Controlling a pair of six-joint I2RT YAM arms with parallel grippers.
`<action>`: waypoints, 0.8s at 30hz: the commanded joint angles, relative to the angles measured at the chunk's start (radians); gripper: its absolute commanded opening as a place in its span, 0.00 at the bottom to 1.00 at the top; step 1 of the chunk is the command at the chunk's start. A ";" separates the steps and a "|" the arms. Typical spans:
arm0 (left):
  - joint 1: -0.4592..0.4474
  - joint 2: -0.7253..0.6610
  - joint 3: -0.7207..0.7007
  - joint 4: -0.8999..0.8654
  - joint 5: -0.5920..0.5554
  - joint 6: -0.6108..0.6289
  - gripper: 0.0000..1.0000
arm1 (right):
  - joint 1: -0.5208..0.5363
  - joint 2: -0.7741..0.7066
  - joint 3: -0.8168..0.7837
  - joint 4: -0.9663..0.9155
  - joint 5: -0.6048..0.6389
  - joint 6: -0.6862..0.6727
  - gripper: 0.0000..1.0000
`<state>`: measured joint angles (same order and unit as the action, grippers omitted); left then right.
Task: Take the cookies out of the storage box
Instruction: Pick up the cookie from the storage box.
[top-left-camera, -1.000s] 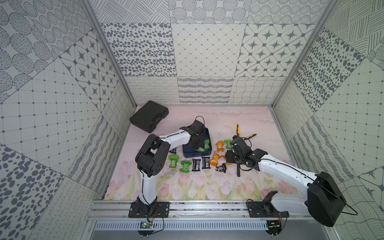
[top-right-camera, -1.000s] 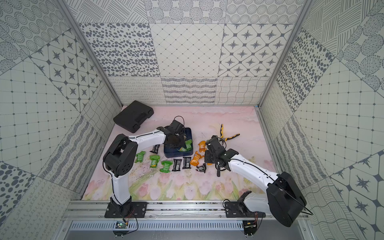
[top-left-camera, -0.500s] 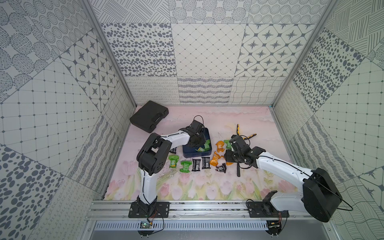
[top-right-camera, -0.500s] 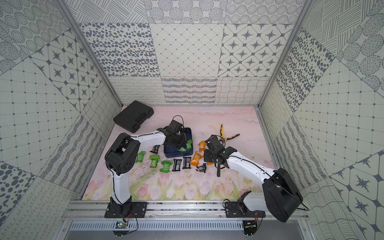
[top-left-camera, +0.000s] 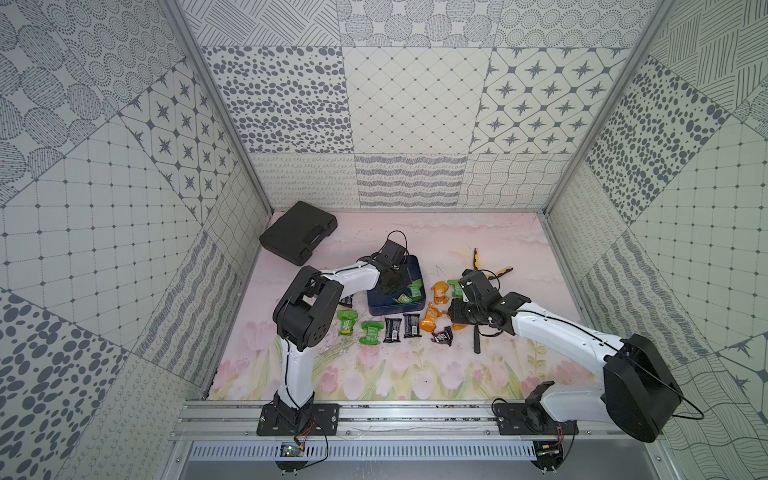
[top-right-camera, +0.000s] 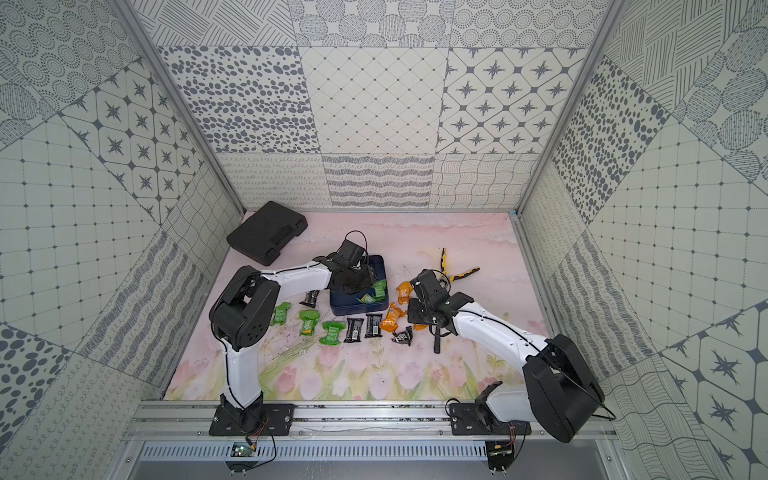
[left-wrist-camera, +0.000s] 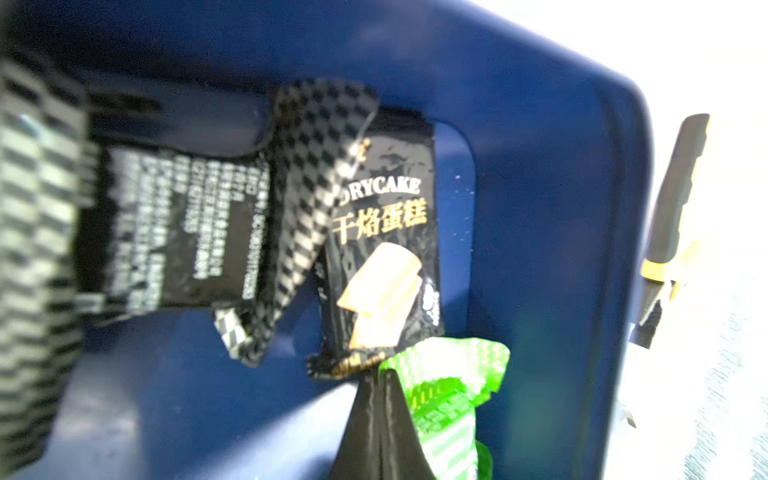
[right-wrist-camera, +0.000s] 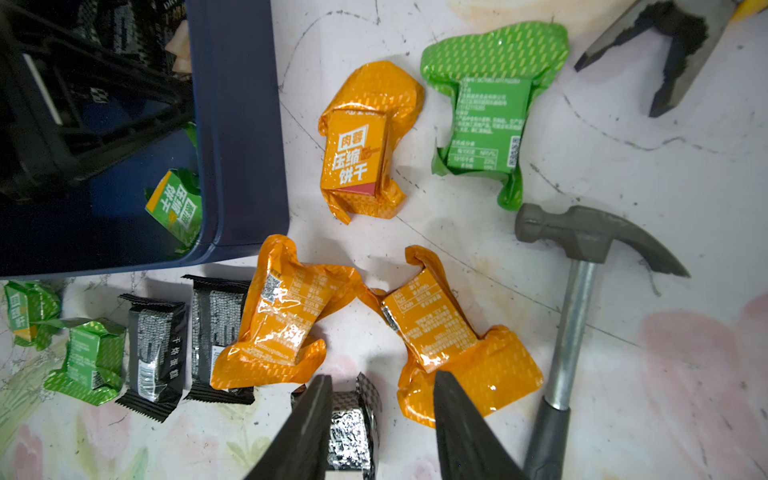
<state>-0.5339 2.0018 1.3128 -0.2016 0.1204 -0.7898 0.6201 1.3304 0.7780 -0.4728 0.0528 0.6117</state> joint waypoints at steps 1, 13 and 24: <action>0.007 -0.067 0.001 -0.012 -0.033 0.088 0.00 | -0.007 0.008 0.028 0.030 -0.002 -0.018 0.44; 0.048 -0.227 -0.090 0.027 -0.017 0.227 0.00 | -0.017 0.017 0.061 0.064 -0.031 -0.043 0.45; 0.065 -0.409 -0.190 -0.032 0.060 0.241 0.00 | -0.017 0.088 0.194 0.095 -0.112 -0.082 0.49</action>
<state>-0.4812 1.6802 1.1698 -0.2001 0.1249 -0.6117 0.6060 1.4048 0.9466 -0.4103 -0.0391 0.5491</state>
